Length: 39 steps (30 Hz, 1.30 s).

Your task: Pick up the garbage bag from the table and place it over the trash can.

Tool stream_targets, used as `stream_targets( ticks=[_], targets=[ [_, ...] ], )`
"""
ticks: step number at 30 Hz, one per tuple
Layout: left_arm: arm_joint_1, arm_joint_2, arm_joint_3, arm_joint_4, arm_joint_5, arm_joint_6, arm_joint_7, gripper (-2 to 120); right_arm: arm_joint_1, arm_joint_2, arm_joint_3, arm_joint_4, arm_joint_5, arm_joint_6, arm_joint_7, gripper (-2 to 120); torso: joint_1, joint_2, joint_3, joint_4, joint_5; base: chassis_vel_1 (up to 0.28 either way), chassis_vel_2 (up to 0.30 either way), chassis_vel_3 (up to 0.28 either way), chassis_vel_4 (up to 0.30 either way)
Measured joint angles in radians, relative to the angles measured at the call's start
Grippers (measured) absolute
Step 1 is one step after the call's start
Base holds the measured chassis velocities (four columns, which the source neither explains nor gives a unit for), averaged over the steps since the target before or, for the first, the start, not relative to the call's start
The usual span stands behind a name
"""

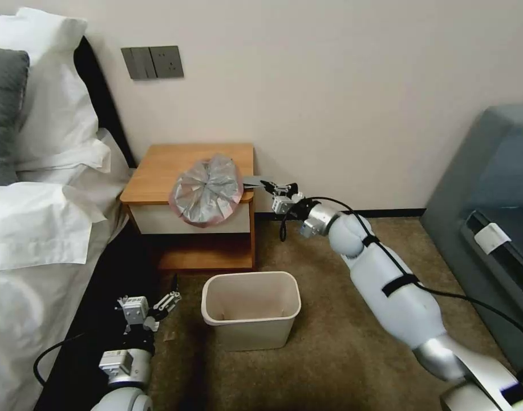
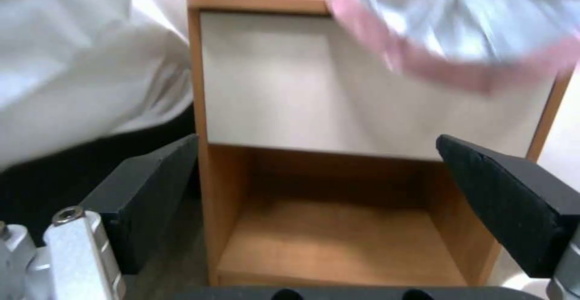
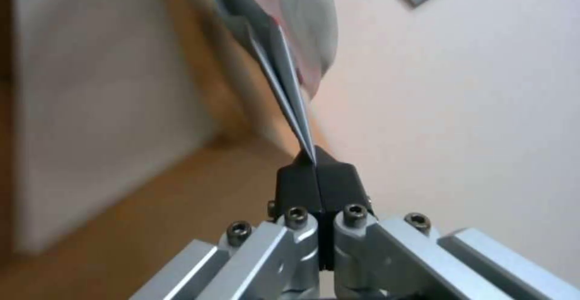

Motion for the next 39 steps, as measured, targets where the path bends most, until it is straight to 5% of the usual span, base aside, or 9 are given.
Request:
stream_targets(
  ticks=[9,20,39],
  targets=[
    [0.001,0.000,-0.010,-0.091,-0.044,0.042,-0.001,98,-0.239,-0.029,0.022,0.182,0.030,-0.052,0.015,0,0.000,0.000,0.000,0.0000,0.0001,0.000,0.000,0.000,0.000],
    [0.008,-0.008,-0.001,-0.100,-0.046,0.036,-0.002,98,-0.484,-0.073,0.026,0.274,-0.070,-0.040,0.020,0,0.000,0.000,0.000,0.0000,0.0001,0.000,0.000,0.000,0.000],
    [0.022,-0.022,0.027,-0.091,-0.005,0.016,0.000,98,-0.578,-0.097,0.064,0.319,-0.113,-0.002,0.005,0,0.000,0.000,0.000,0.0001,0.0001,0.000,0.000,0.000,0.000]
  ],
)
